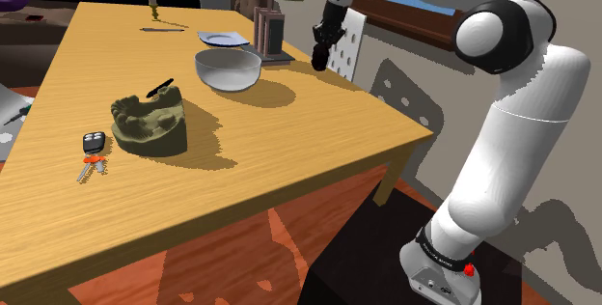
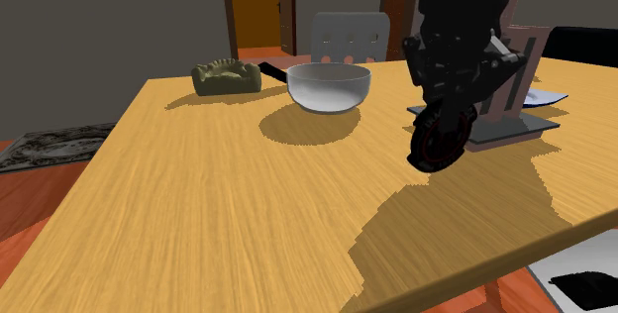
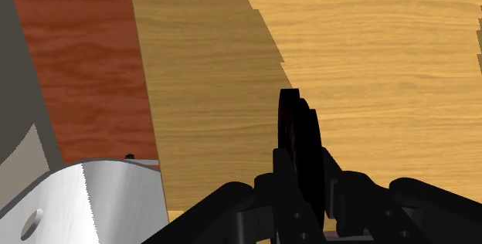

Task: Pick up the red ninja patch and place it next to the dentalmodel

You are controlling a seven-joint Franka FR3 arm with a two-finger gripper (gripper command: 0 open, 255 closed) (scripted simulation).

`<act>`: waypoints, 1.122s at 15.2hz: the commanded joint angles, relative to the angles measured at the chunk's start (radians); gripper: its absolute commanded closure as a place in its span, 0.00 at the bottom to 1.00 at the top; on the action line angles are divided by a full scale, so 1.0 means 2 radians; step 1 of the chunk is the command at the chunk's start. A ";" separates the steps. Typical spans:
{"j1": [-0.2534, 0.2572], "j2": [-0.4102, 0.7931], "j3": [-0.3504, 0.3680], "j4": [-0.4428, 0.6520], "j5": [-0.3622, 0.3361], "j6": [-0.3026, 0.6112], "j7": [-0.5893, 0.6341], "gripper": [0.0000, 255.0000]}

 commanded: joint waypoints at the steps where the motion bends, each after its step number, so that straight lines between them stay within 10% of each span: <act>1: -0.001 0.006 0.000 0.022 0.001 -0.016 0.000 1.00; 17: -0.015 0.070 -0.002 0.228 0.015 -0.158 0.001 1.00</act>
